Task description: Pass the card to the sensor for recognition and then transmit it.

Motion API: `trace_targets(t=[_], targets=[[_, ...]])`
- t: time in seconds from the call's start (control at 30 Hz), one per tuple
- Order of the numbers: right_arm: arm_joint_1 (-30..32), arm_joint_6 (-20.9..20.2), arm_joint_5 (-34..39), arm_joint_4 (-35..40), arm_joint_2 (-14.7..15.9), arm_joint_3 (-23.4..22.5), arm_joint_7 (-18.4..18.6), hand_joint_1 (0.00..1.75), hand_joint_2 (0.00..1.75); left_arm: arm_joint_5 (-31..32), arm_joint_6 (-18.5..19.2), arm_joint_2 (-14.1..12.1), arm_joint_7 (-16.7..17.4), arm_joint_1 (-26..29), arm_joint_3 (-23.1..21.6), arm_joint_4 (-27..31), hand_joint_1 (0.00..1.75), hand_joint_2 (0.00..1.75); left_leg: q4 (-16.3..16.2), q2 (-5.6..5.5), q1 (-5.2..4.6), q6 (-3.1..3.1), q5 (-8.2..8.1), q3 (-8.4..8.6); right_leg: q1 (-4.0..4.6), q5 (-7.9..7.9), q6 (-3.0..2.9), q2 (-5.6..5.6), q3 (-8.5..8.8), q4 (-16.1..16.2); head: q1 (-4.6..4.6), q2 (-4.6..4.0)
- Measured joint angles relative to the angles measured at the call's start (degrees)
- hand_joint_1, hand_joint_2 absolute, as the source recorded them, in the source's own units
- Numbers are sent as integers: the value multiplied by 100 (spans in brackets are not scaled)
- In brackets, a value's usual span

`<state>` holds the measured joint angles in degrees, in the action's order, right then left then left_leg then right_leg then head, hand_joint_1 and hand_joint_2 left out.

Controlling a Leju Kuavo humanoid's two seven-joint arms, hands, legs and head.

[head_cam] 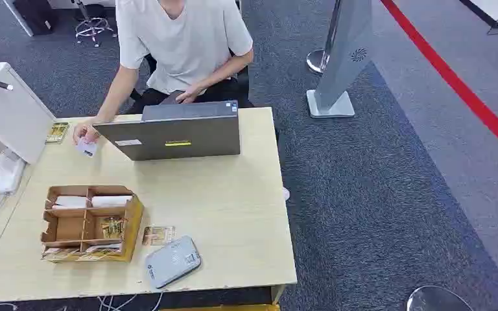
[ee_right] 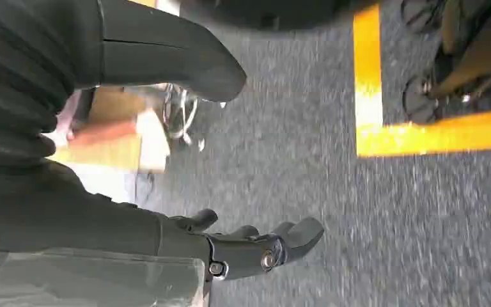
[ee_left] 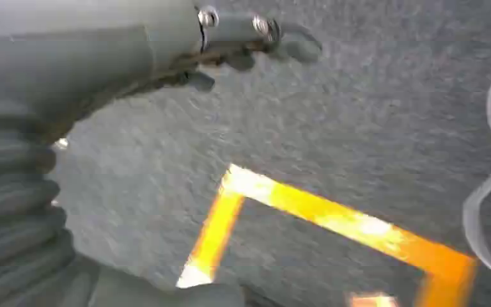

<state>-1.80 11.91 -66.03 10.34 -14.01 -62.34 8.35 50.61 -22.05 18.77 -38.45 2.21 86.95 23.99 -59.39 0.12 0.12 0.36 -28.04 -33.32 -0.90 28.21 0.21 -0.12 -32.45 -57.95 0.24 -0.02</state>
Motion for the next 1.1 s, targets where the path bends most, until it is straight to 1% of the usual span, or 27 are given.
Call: trace_targets(t=[0.03, 0.07, 0.13, 0.23, 0.27, 0.3, 0.33, 0.37, 0.4, 0.43, 0.47, 0.5, 0.53, 0.57, 0.6, 0.63, 0.67, 0.77, 0.83, 0.87, 0.97, 1.03, 1.1], targets=[[-8, 15, 20, 0, -39, -39, -17, 0, 175, -381, 85, -9, -73, -4, -31, -72, 0, 175, 0, 0, 4, 0, 0, 0, 2, 0, 0, 0, 1, 0, 2, 0], [-9, 17, 20, 0, -50, -54, -20, 0, 175, -541, 119, -13, -87, -6, -50, -91, 0, 175, 0, 1, 5, 0, 0, 0, 4, 0, 0, 1, 1, 0, 2, 0], [-13, 28, 26, 0, -100, -124, -33, 0, 175, -1449, 293, -17, -117, -15, -269, -139, 0, 175, 0, 0, 3, 0, 0, -2, 3, 0, 0, -2, 1, 0, -2, 0], [-21, 50, 28, 2, -140, -225, -52, 0, 175, -1828, 428, -46, -141, -23, -663, -231, 0, 175, 0, -3, 4, 0, 0, -5, 4, 0, 0, -7, 8, 0, 0, 0], [-21, 48, 45, 2, -148, -240, -83, 0, 175, -2170, 503, -50, -144, -17, -798, -231, 0, 175, 0, -3, 4, -1, 0, -4, 5, 0, 0, -7, 9, 0, 2, 2], [-21, 48, 76, 4, -159, -262, -101, 0, 175, -2745, 555, -63, -146, 30, -1035, -222, 0, 175, 1, -1, 4, -1, -1, -2, 4, 0, 0, -5, 10, 0, 0, 0], [-25, 46, 100, 7, -166, -292, -125, 0, 175, -3604, 535, -78, -99, 139, -1455, -185, 0, 175, 3, -1, 4, -2, -2, -3, 4, 0, 0, -5, 13, -1, 2, 0], [-25, 41, 105, 9, -170, -317, -138, 0, 175, -4459, 366, -120, 153, 386, -1906, -44, 0, 175, 10, 1, 8, -5, -10, 3, 9, 7, -8, -4, 20, -2, 2, 0], [-24, 41, 105, 9, -173, -332, -146, 0, 175, -5416, -40, -136, 765, 872, -2592, 624, 0, 175, 6, 24, 26, -34, -35, 30, 22, 21, -29, 11, 30, -1, 0, 2], [-17, 41, 103, 9, -177, -341, -164, 0, 175, -6078, -608, -19, 1477, 1443, -3306, 1535, 0, 175, -13, 65, 46, -36, -58, 58, 43, 28, -41, 56, 34, 2, 0, 0], [-1, 41, 105, 11, -179, -362, -186, 0, 175, -6638, -1166, 70, 2036, 1969, -4193, 2381, 0, 175, -29, 69, 44, -23, -64, 59, 43, 29, -39, 58, 32, 6, 0, 0], [7, 41, 105, 13, -179, -376, -199, 0, 175, -6829, -1459, 61, 2204, 2414, -4948, 2903, 0, 175, -31, 53, 39, -1, -53, 42, 34, 38, -22, 39, 26, 9, -2, 0], [6, 39, 105, 15, -190, -384, -210, 0, 175, -6838, -1410, 70, 2142, 2708, -5614, 3353, 0, 175, -29, 1, 21, 3, -51, 26, 22, 54, 1, -1, 19, 9, -11, 0], [-9, 39, 105, 18, -203, -389, -221, 0, 175, -6872, -1251, 96, 2062, 2895, -6313, 3799, 0, 175, -22, -28, 21, 2, -50, 19, 21, 59, 1, -34, 25, 9, 0, 0], [-27, 39, 105, 18, -216, -402, -236, 0, 175, -6908, -1156, 120, 2011, 3062, -6810, 4098, 0, 175, -19, -39, 25, 1, -50, 16, 22, 62, 1, -43, 33, 8, -2, 0], [-40, 39, 105, 20, -223, -415, -238, 0, 175, -6916, -1117, 123, 1974, 3131, -7244, 4405, 0, 175, -15, -37, 27, 1, -50, 21, 22, 61, -1, -42, 44, 8, 15, 0], [-46, 39, 105, 22, -229, -419, -249, 0, 175, -6934, -1104, 122, 1959, 3184, -7515, 4598, 0, 175, -16, -31, 30, -2, -52, 27, 24, 56, -7, -39, 53, 8, 15, 0], [-32, 39, 105, 28, -234, -437, -251, 0, 175, -6956, -1097, 127, 1946, 3394, -7926, 5102, 0, 175, -18, -13, 25, -5, -54, 40, 22, 49, -14, -26, 60, 7, 11, 0], [-27, 37, 105, 31, -238, -450, -254, 0, 175, -6962, -1058, 129, 1928, 3498, -8090, 5286, 0, 175, -18, -14, 28, -5, -53, 40, 22, 50, -14, -26, 60, 7, 11, 0], [-28, 28, 105, 31, -238, -457, -258, 0, 175, -7015, -981, 127, 1854, 3547, -8179, 5367, 0, 175, -18, -14, 28, -5, -53, 41, 22, 51, -14, -26, 59, 7, 11, 2], [-30, 35, 122, 33, -247, -465, -286, 0, 175, -7095, -590, 127, 1548, 3667, -8332, 5572, 0, 175, -17, -14, 28, -5, -54, 39, 22, 53, -13, -26, 60, 7, 11, 0], [-30, 46, 124, 33, -251, -472, -299, 0, 175, -7054, -229, 127, 1347, 3747, -8398, 5695, 0, 175, -17, -14, 28, -5, -54, 38, 22, 53, -13, -26, 59, 7, 11, 0], [-29, 30, 78, 33, -253, -478, -328, 0, 175, -7004, 226, 127, 1089, 3814, -8424, 5810, 0, 175, -17, -14, 28, -5, -54, 39, 22, 53, -13, -26, 55, 7, 11, 0]])
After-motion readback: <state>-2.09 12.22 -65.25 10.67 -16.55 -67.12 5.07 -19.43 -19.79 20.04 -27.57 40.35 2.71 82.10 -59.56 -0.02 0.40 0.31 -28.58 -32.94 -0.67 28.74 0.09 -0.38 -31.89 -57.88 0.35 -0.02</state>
